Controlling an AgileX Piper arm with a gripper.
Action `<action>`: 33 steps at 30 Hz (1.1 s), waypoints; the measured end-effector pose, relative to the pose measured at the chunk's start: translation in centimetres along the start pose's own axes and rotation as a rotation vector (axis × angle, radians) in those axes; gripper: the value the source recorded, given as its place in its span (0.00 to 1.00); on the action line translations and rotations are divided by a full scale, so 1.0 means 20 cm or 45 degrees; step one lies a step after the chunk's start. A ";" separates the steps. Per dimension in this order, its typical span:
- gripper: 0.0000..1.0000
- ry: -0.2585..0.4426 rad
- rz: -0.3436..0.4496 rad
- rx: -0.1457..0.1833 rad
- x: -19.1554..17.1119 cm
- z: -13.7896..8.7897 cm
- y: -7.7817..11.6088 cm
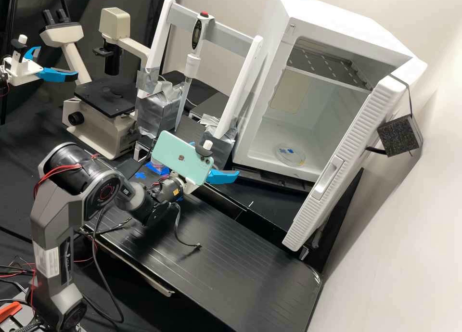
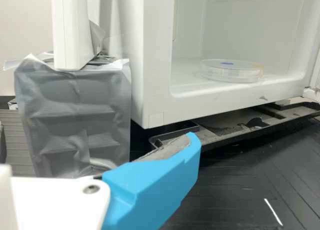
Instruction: Close the door
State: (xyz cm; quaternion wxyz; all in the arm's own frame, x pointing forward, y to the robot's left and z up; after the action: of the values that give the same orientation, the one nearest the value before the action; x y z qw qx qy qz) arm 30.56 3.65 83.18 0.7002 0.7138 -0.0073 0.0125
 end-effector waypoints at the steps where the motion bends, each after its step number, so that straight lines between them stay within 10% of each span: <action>1: 1.00 0.000 0.000 0.000 0.00 0.00 0.00; 15: 1.00 0.028 0.052 0.019 -0.13 0.06 0.09; 24: 1.00 0.136 0.343 0.100 -0.42 0.14 0.38; 33: 1.00 0.017 0.619 0.167 -0.64 0.28 0.62</action>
State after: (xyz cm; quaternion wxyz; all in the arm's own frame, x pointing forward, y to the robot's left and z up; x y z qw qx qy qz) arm 17.44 -2.24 95.20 0.6290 0.7348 -0.1733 0.1855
